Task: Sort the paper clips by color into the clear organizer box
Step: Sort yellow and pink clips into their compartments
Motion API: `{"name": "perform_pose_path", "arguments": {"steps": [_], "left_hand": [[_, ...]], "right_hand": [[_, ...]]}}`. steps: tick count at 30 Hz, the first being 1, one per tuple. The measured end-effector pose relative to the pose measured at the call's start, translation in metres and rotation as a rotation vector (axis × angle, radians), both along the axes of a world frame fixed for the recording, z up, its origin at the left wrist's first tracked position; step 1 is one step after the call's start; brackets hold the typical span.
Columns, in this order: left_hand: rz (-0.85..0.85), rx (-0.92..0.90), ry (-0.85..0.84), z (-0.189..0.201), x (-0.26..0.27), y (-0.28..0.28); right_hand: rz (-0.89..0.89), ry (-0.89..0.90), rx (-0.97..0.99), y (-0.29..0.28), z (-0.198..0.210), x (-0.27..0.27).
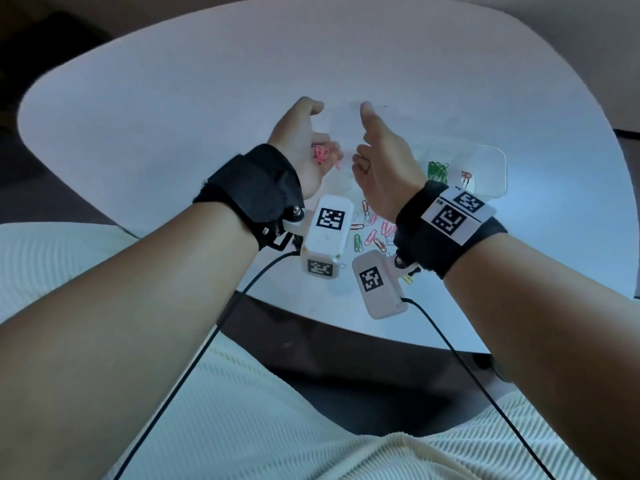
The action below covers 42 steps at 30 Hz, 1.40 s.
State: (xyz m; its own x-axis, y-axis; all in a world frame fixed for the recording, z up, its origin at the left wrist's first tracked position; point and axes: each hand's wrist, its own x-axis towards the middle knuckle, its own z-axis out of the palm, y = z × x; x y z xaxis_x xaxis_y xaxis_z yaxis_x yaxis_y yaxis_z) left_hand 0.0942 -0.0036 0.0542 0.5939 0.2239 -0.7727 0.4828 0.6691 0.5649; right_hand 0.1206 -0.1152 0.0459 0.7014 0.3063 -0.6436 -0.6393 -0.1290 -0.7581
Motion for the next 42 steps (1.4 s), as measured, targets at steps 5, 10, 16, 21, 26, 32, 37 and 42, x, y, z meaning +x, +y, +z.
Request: {"name": "perform_pose_path", "arguments": {"steps": [5,10,16,21,26,32,37,42], "left_hand": [[-0.076,-0.076,-0.052,-0.004,0.003,-0.006],[-0.197,0.150,-0.080,0.001,-0.003,-0.015],[-0.583,0.780,-0.193,0.006,-0.028,-0.029],[-1.104,1.134,-0.099,-0.018,-0.048,-0.040],[-1.220,1.245,0.000,-0.042,-0.054,-0.032],[-1.252,1.293,-0.004,-0.039,-0.046,-0.025],[-1.378,1.367,-0.025,-0.042,-0.055,-0.039],[-1.444,1.374,-0.011,-0.050,-0.063,-0.037]], "right_hand": [[-0.179,-0.068,0.084,-0.015,0.007,0.004],[-0.212,-0.211,-0.018,-0.054,0.009,0.000],[-0.079,-0.378,-0.347,-0.095,-0.002,-0.013],[0.188,-0.447,-0.599,-0.108,-0.026,-0.028],[0.467,-0.568,-0.756,-0.099,-0.044,-0.043],[0.536,-0.659,-0.800,-0.081,-0.049,-0.052],[0.576,-0.650,-0.828,-0.064,-0.055,-0.047],[0.632,-0.644,-0.917,-0.055,-0.061,-0.039]]}}
